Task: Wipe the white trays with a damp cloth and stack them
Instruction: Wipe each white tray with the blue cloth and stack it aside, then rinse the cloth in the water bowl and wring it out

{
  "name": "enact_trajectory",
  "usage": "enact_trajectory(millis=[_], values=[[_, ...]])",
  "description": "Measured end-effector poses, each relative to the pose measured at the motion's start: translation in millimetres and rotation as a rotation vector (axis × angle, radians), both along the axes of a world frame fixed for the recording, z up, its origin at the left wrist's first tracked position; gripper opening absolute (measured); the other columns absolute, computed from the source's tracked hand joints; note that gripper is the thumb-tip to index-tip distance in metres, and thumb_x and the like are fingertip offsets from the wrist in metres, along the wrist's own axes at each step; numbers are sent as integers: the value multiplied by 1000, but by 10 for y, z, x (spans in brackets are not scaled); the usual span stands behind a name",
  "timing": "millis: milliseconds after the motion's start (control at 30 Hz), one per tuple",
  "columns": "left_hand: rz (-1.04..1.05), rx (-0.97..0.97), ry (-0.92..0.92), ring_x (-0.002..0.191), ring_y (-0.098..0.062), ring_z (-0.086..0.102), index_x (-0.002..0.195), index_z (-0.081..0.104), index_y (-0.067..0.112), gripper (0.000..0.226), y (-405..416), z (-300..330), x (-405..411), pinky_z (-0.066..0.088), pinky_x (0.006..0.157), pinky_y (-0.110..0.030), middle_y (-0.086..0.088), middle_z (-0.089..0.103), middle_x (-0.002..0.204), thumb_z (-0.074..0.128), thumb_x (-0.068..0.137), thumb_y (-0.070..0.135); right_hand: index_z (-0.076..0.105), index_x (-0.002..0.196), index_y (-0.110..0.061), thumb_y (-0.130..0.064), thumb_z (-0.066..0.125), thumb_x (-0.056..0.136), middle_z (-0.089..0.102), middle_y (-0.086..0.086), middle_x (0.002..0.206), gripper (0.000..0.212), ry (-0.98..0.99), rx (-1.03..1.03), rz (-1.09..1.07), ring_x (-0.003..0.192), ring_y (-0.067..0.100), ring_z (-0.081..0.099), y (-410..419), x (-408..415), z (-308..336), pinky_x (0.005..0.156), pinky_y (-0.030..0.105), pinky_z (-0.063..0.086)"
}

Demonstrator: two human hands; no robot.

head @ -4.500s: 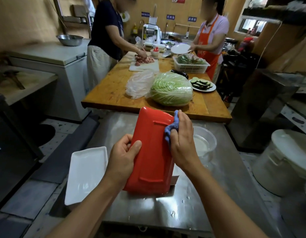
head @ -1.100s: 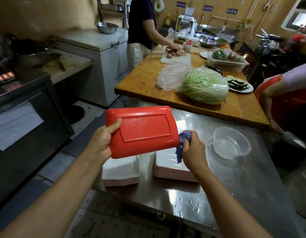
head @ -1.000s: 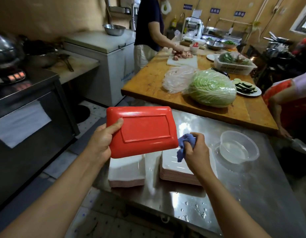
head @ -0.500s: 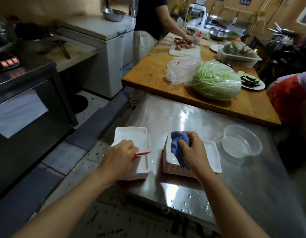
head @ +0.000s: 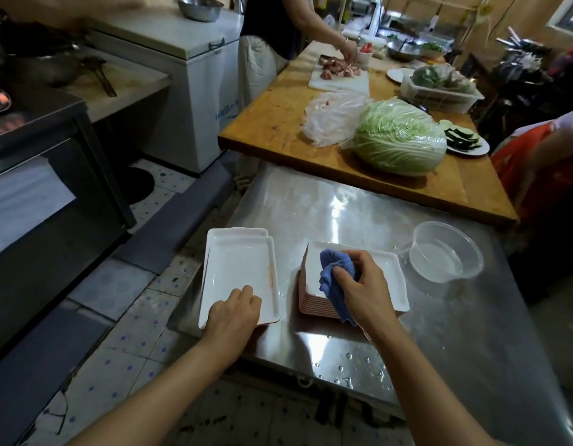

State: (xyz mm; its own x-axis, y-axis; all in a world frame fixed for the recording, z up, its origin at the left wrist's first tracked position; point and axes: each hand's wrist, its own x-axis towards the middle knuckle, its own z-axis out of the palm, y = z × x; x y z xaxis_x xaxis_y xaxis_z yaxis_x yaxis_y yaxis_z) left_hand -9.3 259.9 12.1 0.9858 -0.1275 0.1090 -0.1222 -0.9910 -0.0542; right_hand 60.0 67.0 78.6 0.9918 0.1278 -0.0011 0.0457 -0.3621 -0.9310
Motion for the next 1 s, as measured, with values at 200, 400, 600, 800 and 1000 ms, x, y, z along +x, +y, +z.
enact_trajectory(millis=[200, 400, 600, 800, 1000], values=[[113, 25, 181, 100, -22, 51, 109, 55, 14, 36, 163, -166, 109, 44, 64, -32, -4, 49, 112, 58, 88, 42, 56, 103, -22, -14, 52, 93, 63, -8, 95, 14, 0, -35, -69, 86, 2, 60, -50, 14, -31, 64, 6, 45], [78, 9, 293, 106, -18, 46, 120, 45, 18, 55, 298, -219, 246, 46, 73, -31, -1, 42, 119, 58, 83, 56, 58, 105, -18, -13, 45, 96, 65, -1, 98, 17, 66, 27, -114, 90, 9, 62, -20, -15, -23, 76, 21, 48], [151, -259, 266, 109, -19, 49, 123, 52, 24, 62, 174, 30, 415, 41, 77, -34, 1, 51, 119, 47, 81, 70, 66, 93, -16, -17, 42, 99, 72, 5, 82, 25, 219, 223, -150, 81, 18, 68, -67, 2, 64, 70, 26, 50], [29, -1476, 510, 98, 0, 60, 124, 51, 25, 40, -348, 706, 679, 46, 76, -14, 6, 60, 114, 59, 88, 41, 77, 87, -26, -14, 34, 100, 75, 0, 89, 47, 235, 515, 13, 89, 13, 70, -160, -79, 235, 71, 18, 54], [-50, -1686, 728, 88, -15, 66, 108, 65, 17, 22, -736, 944, 727, 50, 70, -27, -3, 71, 100, 46, 98, 20, 71, 102, -14, -16, 40, 100, 72, 11, 101, 32, 165, 435, -34, 98, 22, 68, -320, -184, 380, 79, 28, 55]])
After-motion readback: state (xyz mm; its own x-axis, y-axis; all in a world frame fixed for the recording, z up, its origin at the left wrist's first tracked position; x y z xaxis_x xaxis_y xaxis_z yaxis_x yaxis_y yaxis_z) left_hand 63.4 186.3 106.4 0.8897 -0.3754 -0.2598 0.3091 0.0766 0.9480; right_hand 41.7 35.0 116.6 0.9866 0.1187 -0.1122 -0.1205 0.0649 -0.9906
